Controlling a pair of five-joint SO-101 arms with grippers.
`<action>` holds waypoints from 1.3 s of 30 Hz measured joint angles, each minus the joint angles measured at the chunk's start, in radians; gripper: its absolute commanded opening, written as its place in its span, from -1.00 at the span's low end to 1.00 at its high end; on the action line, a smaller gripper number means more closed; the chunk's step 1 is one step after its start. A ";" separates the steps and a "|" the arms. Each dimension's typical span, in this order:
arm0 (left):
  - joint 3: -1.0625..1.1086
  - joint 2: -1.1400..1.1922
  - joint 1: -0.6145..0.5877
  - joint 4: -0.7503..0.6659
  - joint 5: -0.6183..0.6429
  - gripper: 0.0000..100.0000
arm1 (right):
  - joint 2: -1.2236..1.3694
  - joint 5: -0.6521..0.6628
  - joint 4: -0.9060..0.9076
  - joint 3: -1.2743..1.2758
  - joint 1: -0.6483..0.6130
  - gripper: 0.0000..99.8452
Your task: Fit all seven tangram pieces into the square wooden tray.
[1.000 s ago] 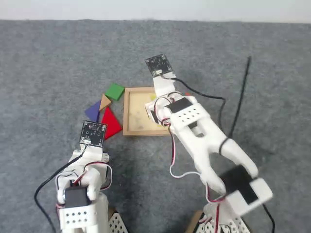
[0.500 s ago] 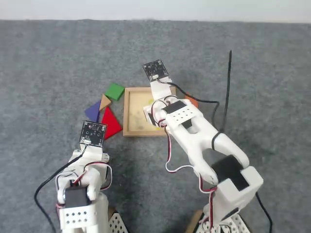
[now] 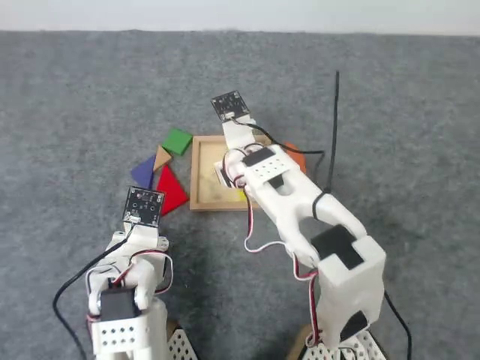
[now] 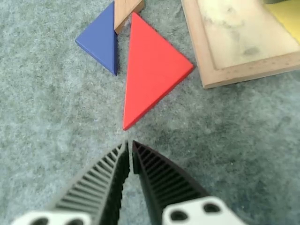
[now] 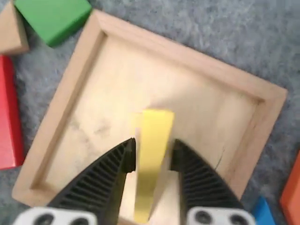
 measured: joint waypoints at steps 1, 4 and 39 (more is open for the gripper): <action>0.000 0.000 0.000 0.000 0.000 -0.97 | 0.008 0.000 0.025 -0.021 -0.002 -0.56; 0.000 0.000 0.000 0.000 0.000 -0.97 | 0.018 0.000 0.104 -0.080 -0.002 -0.55; 0.000 0.000 0.000 0.000 0.000 -0.97 | -0.075 0.198 0.218 -0.086 -0.146 -0.55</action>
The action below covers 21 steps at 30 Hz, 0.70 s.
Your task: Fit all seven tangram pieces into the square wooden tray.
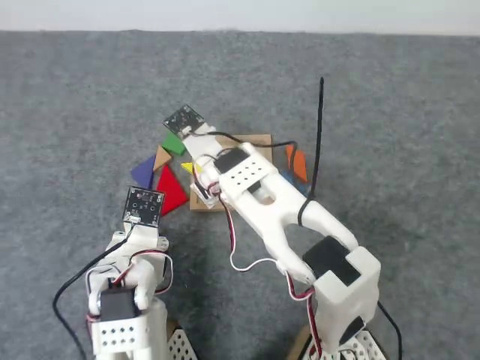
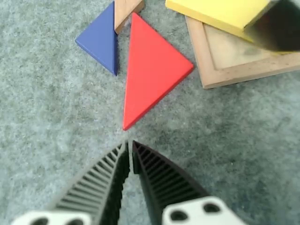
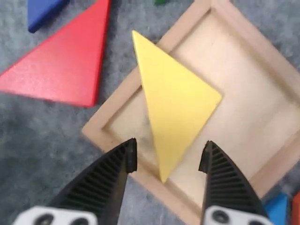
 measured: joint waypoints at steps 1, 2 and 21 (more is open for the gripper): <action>0.000 0.000 0.000 0.000 0.000 -0.97 | 0.000 0.009 -0.037 0.003 0.000 -0.55; 0.000 0.000 0.000 0.000 0.000 -0.97 | 0.000 0.029 -0.075 0.003 0.002 -0.55; 0.000 0.000 -0.060 0.000 0.000 -0.97 | 0.269 0.184 -0.008 -0.319 -0.008 -0.55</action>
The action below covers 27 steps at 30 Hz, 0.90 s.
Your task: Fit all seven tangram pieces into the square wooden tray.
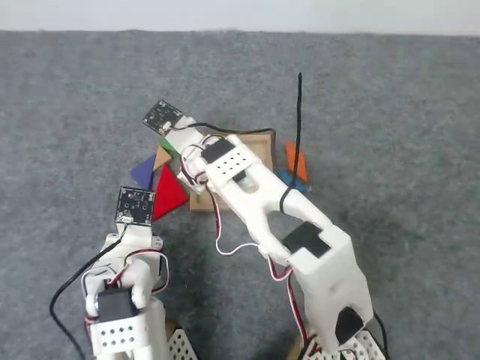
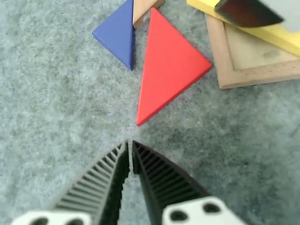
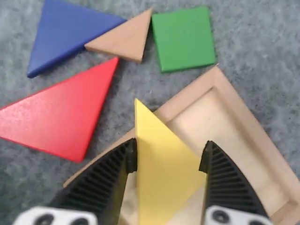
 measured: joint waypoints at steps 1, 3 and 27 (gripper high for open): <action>0.000 0.000 0.000 0.000 0.000 -0.97 | 0.014 0.000 0.005 -0.017 -0.002 -0.55; 0.000 0.000 0.000 0.000 0.000 -0.97 | 0.043 0.000 0.008 -0.044 -0.002 -0.55; 0.000 0.000 0.000 0.000 0.000 -0.97 | 0.397 -0.135 0.308 -0.641 0.069 -0.71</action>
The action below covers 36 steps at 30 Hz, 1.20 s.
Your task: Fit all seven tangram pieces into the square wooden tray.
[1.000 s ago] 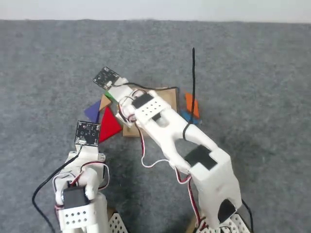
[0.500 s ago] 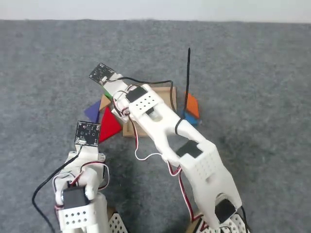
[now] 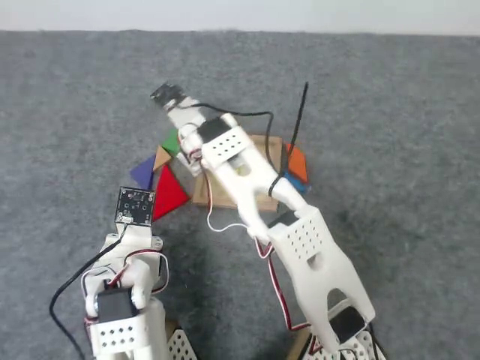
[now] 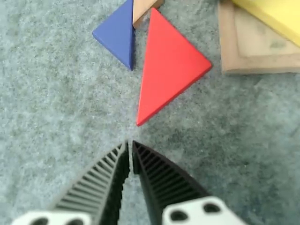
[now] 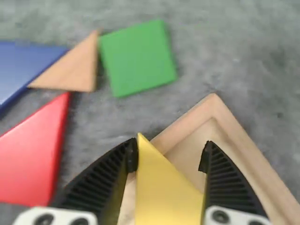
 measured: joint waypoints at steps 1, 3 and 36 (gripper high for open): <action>0.000 0.000 0.000 0.000 0.000 -0.97 | 0.009 -0.009 0.011 -0.018 0.005 -0.77; 0.000 0.000 0.000 0.000 0.000 -0.97 | 0.020 -0.025 0.031 -0.051 0.014 -0.85; 0.000 0.000 -0.006 0.000 0.000 -0.97 | -0.017 0.091 0.442 -0.448 0.196 -0.89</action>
